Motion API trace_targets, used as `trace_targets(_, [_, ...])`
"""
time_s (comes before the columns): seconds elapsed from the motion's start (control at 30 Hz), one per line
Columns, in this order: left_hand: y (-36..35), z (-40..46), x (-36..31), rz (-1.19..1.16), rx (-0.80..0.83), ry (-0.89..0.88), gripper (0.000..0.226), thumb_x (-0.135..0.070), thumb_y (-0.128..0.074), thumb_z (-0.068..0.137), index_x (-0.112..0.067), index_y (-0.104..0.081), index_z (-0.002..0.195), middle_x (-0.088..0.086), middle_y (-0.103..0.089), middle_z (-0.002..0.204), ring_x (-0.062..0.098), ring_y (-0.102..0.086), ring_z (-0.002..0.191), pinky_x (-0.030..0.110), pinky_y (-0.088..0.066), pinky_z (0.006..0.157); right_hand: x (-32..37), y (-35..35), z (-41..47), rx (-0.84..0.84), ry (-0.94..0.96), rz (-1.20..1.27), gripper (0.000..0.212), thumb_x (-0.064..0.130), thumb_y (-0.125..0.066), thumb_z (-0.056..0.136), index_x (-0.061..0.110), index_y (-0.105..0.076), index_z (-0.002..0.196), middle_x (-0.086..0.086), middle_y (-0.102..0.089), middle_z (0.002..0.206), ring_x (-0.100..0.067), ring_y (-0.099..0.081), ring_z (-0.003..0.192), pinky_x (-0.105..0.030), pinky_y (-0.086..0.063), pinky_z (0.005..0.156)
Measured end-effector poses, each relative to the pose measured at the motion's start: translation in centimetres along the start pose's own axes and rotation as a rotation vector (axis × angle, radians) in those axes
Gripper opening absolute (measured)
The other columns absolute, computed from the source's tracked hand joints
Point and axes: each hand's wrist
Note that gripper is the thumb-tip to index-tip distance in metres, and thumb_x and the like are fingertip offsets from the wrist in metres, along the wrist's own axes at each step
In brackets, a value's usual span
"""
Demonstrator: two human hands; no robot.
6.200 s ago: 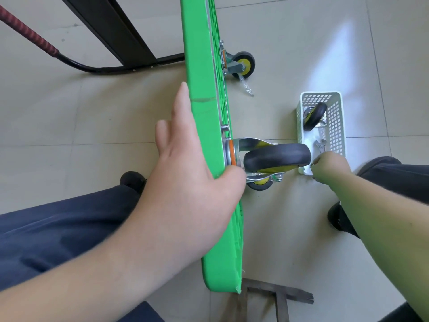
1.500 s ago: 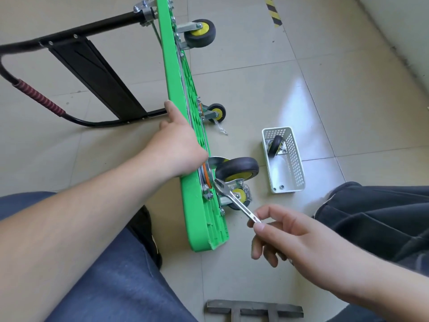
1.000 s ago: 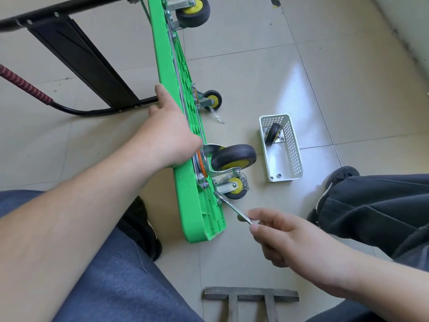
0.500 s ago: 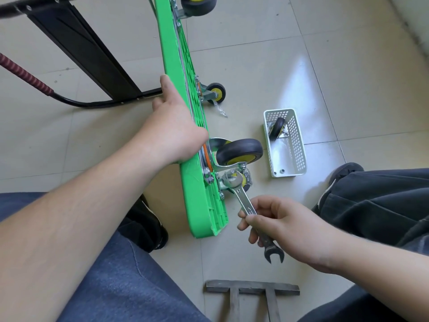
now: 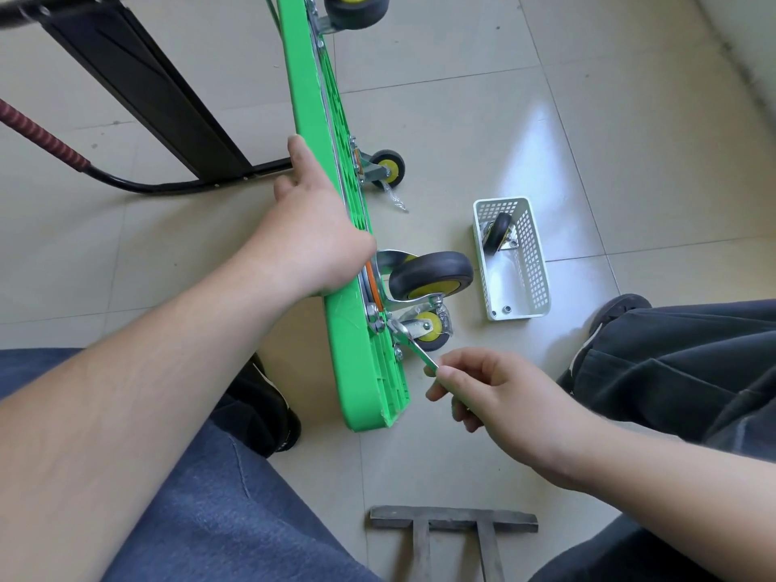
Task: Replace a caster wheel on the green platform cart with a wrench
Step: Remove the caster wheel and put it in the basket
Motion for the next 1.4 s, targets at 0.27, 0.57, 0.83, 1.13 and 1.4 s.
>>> trace_targets(0.27, [0.1, -0.1, -0.1, -0.005, 0.009, 0.006, 0.111, -0.019, -0.063, 0.093, -0.021, 0.025, 0.161, 0.016, -0.016, 0.166, 0.022, -0.063, 0.076, 0.031, -0.044, 0.053, -0.6, -0.9, 0.6, -0.001, -0.02, 0.026, 0.01, 0.018, -0.058, 0.103, 0.011, -0.064, 0.099, -0.004, -0.078, 0.089, -0.019, -0.076, 0.077, -0.043, -0.063, 0.082])
trace_targets(0.57, [0.1, -0.2, 0.0, -0.024, 0.01, 0.006, 0.11, -0.019, -0.062, 0.094, -0.022, 0.025, 0.161, 0.015, -0.014, 0.167, 0.022, -0.058, 0.068, 0.03, -0.04, 0.052, -0.3, -2.0, 1.6, 0.049, 0.004, -0.057, 0.014, 0.025, -0.055, 0.105, 0.013, -0.062, 0.101, -0.002, -0.077, 0.094, -0.009, -0.077, 0.08, -0.047, -0.06, 0.086])
trace_targets(0.83, [0.1, -0.2, 0.0, -0.028, 0.018, 0.007, 0.11, -0.02, -0.062, 0.094, -0.022, 0.026, 0.161, 0.014, -0.013, 0.167, 0.023, -0.062, 0.074, 0.031, -0.04, 0.052, 0.2, -2.5, 2.0, 0.085, -0.018, 0.059, 0.017, 0.024, -0.06, 0.103, 0.009, -0.068, 0.099, -0.004, -0.078, 0.09, -0.019, -0.077, 0.077, -0.048, -0.061, 0.082])
trace_targets(1.13, [0.1, -0.2, 0.0, -0.021, 0.014, 0.009, 0.109, -0.019, -0.061, 0.094, -0.021, 0.025, 0.161, 0.015, -0.014, 0.166, 0.022, -0.058, 0.067, 0.03, -0.037, 0.05, -0.2, -2.2, 3.1, 0.087, 0.013, -0.029, 0.013, 0.026, -0.069, 0.097, 0.013, -0.071, 0.095, -0.017, -0.075, 0.09, -0.034, -0.076, 0.084, -0.056, -0.061, 0.083])
trace_targets(1.4, [0.1, -0.2, 0.0, -0.025, 0.014, 0.011, 0.108, -0.019, -0.06, 0.095, -0.021, 0.026, 0.161, 0.013, -0.014, 0.167, 0.021, -0.06, 0.069, 0.03, -0.038, 0.049, -0.7, -2.0, 4.1, 0.135, 0.134, -0.231, 0.027, 0.029, -0.064, 0.099, 0.004, -0.068, 0.092, -0.02, -0.073, 0.085, -0.039, -0.072, 0.084, -0.054, -0.061, 0.082])
Point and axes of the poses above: each hand's wrist, its own z-axis towards the middle knuckle, its own y-axis out of the back of the hand, x = y × z
